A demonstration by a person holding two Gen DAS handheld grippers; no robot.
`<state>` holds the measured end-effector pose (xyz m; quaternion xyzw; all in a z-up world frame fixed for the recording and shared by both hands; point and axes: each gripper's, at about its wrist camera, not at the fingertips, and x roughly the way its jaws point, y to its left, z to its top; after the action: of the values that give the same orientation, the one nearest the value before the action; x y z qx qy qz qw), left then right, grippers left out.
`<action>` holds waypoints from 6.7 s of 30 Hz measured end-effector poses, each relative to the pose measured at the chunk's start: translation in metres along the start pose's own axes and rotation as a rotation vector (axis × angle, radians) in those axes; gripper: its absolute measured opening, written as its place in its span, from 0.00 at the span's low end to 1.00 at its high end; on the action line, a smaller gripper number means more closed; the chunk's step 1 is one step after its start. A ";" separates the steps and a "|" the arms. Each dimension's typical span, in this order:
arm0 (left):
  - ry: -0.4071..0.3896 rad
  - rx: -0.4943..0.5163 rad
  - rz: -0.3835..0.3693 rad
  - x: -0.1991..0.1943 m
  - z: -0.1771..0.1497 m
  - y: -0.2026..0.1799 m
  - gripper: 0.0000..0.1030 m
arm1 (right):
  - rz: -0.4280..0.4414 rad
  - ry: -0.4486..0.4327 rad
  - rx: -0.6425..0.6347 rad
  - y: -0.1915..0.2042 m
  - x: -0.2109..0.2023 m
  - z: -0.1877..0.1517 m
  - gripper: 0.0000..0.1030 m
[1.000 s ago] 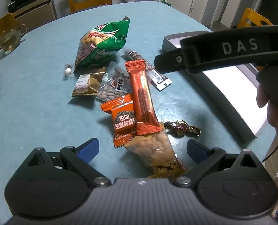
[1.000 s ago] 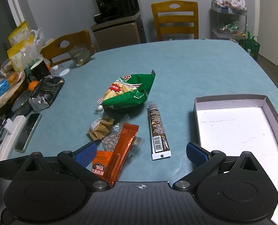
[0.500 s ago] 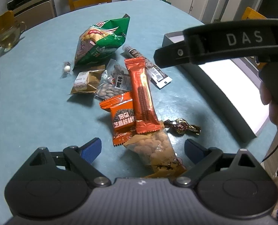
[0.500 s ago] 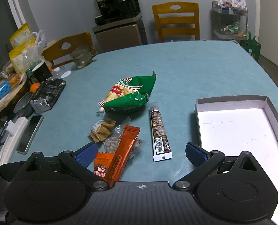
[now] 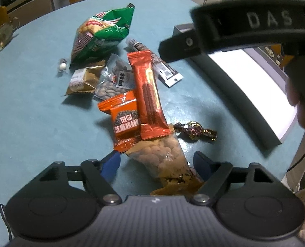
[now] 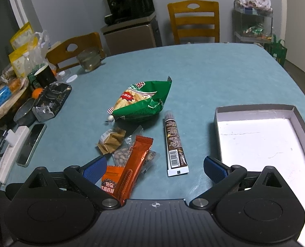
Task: Organize snacks
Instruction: 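Close the left tool on the nut bag while the right tool grasps the orange bar, then carry the nut bag and orange bar with both tools over the white tray, then lower the orange bar into the tray and open the right tool while the left lowers the nut bag, then open the left tool to drop the nut bag into the tray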
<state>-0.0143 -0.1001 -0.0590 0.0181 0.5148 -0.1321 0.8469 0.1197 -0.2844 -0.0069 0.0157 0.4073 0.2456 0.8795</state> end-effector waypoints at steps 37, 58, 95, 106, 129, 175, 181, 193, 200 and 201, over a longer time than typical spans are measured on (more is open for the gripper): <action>0.026 0.010 -0.061 0.009 -0.009 0.015 0.31 | 0.121 0.155 0.026 0.019 0.055 -0.011 0.49; -0.008 0.015 -0.082 0.002 -0.012 0.016 0.31 | 0.114 0.099 0.049 0.020 0.058 -0.019 0.21; -0.157 0.039 -0.071 -0.037 0.028 0.026 0.31 | 0.087 -0.055 0.196 -0.019 0.003 -0.002 0.18; -0.169 0.128 -0.118 -0.028 0.054 -0.011 0.31 | 0.019 -0.098 0.238 -0.049 -0.020 -0.011 0.18; -0.155 0.276 -0.237 0.001 0.090 -0.092 0.31 | -0.137 -0.139 0.375 -0.125 -0.056 -0.041 0.18; 0.029 0.513 -0.332 0.101 0.096 -0.191 0.31 | -0.346 0.010 0.397 -0.168 -0.052 -0.092 0.18; 0.027 0.530 -0.313 0.109 0.096 -0.196 0.31 | -0.365 0.038 0.384 -0.168 -0.050 -0.096 0.18; -0.013 0.581 -0.297 0.106 0.089 -0.200 0.35 | -0.386 0.055 0.373 -0.164 -0.049 -0.098 0.22; -0.039 0.574 -0.304 0.097 0.086 -0.197 0.65 | -0.401 0.034 0.367 -0.162 -0.056 -0.097 0.37; -0.049 0.574 -0.306 0.095 0.086 -0.197 0.69 | -0.402 0.033 0.366 -0.162 -0.056 -0.097 0.38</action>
<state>0.0542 -0.3238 -0.0814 0.1751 0.4330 -0.3980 0.7896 0.0867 -0.4682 -0.0686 0.0893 0.4540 -0.0116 0.8864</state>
